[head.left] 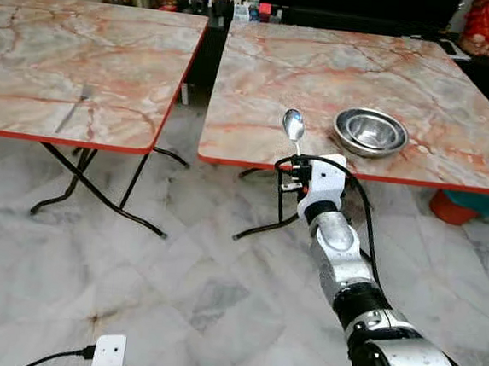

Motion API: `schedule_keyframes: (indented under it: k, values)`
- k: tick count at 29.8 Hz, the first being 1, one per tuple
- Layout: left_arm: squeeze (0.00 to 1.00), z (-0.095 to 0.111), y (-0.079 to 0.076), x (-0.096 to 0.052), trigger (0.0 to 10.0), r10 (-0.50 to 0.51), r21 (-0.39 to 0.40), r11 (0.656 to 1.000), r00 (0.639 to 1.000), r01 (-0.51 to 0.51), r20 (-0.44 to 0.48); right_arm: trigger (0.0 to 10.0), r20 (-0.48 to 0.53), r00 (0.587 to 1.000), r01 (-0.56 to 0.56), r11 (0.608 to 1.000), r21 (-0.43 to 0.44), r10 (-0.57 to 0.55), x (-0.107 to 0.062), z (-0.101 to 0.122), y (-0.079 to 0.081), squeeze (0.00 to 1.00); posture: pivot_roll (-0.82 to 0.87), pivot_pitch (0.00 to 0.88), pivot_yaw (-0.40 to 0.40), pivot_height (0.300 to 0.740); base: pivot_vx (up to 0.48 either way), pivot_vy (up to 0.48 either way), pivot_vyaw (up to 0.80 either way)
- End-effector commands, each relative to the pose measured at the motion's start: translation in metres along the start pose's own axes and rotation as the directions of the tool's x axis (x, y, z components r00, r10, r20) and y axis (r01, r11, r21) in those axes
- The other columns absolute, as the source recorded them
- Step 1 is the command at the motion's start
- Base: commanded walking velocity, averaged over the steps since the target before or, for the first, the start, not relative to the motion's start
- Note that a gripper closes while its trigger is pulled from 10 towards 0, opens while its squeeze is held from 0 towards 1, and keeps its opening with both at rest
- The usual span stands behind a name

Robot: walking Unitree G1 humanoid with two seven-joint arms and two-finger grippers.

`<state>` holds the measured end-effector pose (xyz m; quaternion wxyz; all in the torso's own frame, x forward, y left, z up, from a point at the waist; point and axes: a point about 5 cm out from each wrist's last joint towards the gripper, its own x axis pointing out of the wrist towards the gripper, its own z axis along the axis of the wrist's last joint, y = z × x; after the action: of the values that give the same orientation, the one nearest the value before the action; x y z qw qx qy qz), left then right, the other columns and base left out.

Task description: Setting the table

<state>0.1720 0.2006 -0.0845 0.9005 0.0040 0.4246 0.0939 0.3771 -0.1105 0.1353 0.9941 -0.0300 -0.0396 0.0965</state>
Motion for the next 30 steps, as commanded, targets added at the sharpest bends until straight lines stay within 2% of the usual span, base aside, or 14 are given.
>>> schedule_keyframes:
  k: [1,30]
  values:
    - [0.00,-0.0064,0.0030,-0.0014,10.0,0.012,-0.012,1.000,1.000,-0.012,-0.025,10.0,0.027,1.000,-0.002,1.000,0.010,0.002,0.0026,0.0070,0.0011,0.00,0.10,0.096,-0.049,0.715,0.285,0.000,0.00]
    - [0.00,-0.0046,0.0028,-0.0008,10.0,0.009,-0.005,1.000,1.000,-0.009,-0.021,10.0,0.026,1.000,-0.012,1.000,0.005,0.012,0.0040,0.0083,0.0023,0.00,0.10,0.079,-0.050,0.715,0.297,0.000,0.00]
